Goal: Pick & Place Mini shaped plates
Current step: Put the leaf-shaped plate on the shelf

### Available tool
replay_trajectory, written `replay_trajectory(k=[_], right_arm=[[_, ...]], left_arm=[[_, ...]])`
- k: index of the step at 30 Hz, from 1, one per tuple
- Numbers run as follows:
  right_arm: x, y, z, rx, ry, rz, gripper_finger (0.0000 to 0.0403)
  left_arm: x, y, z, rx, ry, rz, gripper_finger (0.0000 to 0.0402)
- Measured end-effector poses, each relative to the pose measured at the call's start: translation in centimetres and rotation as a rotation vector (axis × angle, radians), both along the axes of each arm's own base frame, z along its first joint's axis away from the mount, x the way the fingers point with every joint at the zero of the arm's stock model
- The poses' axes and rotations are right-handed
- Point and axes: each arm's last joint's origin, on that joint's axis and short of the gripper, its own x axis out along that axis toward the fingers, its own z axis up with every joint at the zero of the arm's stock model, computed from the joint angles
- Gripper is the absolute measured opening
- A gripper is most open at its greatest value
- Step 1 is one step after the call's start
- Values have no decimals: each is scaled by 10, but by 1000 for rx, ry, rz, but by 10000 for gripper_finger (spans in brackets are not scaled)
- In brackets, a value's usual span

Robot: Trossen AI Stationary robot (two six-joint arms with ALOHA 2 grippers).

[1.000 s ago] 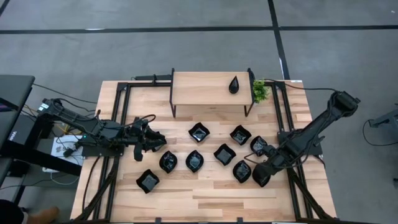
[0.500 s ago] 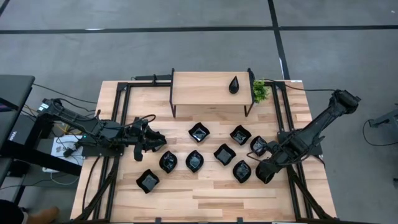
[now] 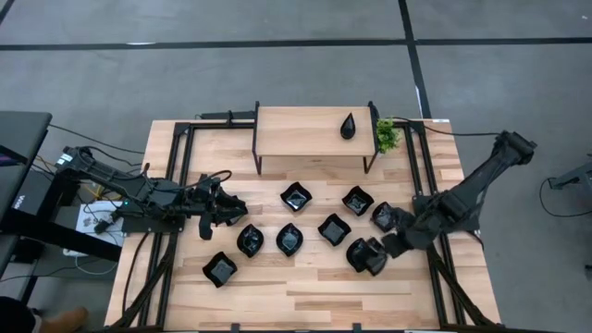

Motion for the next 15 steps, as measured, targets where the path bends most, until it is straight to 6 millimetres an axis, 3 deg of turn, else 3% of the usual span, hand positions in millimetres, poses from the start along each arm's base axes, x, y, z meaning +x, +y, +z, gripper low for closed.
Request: replay_trajectory(k=[15], right_arm=[[47, -36, 38, -204, -555, -95, 0]], left_arm=[[0, 0, 0, 0, 0, 0, 145]])
